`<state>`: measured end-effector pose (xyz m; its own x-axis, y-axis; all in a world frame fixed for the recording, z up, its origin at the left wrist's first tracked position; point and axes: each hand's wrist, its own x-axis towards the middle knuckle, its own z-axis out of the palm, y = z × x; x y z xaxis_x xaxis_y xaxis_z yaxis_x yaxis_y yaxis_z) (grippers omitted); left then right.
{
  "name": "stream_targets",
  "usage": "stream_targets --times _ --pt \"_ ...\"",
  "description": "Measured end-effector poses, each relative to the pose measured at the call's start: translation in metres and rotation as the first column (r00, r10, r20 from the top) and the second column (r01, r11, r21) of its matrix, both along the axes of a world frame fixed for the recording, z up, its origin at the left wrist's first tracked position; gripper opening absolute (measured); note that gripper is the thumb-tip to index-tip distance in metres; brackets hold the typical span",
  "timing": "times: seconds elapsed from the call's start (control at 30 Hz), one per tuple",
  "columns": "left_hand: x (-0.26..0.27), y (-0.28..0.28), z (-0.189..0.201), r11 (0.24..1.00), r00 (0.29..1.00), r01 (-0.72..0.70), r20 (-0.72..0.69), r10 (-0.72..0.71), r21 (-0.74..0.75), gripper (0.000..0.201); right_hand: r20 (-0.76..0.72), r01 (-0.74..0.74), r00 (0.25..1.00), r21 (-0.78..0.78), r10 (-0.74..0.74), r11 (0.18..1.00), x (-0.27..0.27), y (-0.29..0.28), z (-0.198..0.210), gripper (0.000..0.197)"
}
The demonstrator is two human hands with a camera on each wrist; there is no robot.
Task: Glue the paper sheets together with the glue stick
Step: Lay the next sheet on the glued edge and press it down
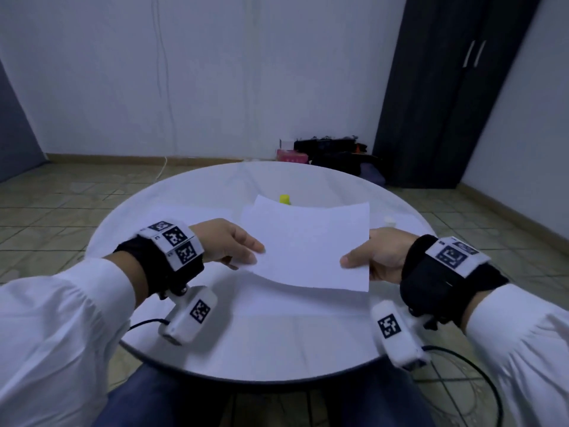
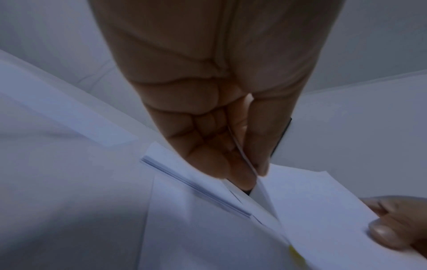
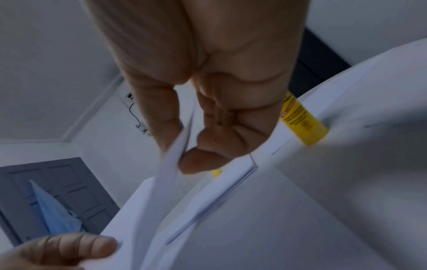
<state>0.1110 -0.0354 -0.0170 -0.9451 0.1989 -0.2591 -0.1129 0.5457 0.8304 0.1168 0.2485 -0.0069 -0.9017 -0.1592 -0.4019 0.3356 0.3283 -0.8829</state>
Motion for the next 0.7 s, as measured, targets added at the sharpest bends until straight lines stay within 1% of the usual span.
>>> stream_targets --times 0.07,0.17,0.3,0.37,0.47,0.53,0.6,0.7 --pt "0.004 0.004 -0.003 1.0 1.0 0.002 0.014 -0.001 -0.014 0.021 -0.007 0.036 0.999 0.148 -0.035 0.988 0.002 0.007 -0.003 0.027" --pt "0.009 0.006 -0.01 0.996 1.0 0.009 0.025 -0.006 -0.089 0.021 -0.047 0.038 0.999 0.368 -0.022 0.929 0.002 0.014 -0.008 0.028" --pt "0.013 0.008 -0.016 0.969 0.999 0.029 0.023 -0.024 -0.247 0.017 -0.089 0.001 0.994 0.533 0.055 0.846 0.005 0.012 -0.009 0.03" --pt "0.012 0.009 -0.018 0.957 0.998 0.045 0.045 -0.033 -0.286 0.017 -0.084 -0.03 0.992 0.587 0.097 0.809 0.003 0.01 -0.01 0.032" --pt "0.011 0.009 -0.02 0.938 0.997 0.067 0.067 -0.047 -0.339 0.018 -0.054 -0.095 0.984 0.637 0.168 0.765 -0.001 0.004 -0.014 0.025" --pt "0.011 0.008 -0.021 0.93 0.996 0.075 0.077 -0.051 -0.361 0.018 -0.061 -0.11 0.976 0.681 0.207 0.724 -0.004 0.001 -0.016 0.026" --pt "0.012 0.008 -0.022 0.925 0.995 0.084 0.083 -0.058 -0.37 0.018 -0.054 -0.125 0.973 0.692 0.224 0.711 -0.007 -0.003 -0.018 0.023" --pt "0.013 0.008 -0.023 0.916 0.992 0.108 0.095 -0.077 -0.387 0.019 -0.014 -0.162 0.972 0.681 0.234 0.714 -0.01 -0.006 -0.02 0.012"
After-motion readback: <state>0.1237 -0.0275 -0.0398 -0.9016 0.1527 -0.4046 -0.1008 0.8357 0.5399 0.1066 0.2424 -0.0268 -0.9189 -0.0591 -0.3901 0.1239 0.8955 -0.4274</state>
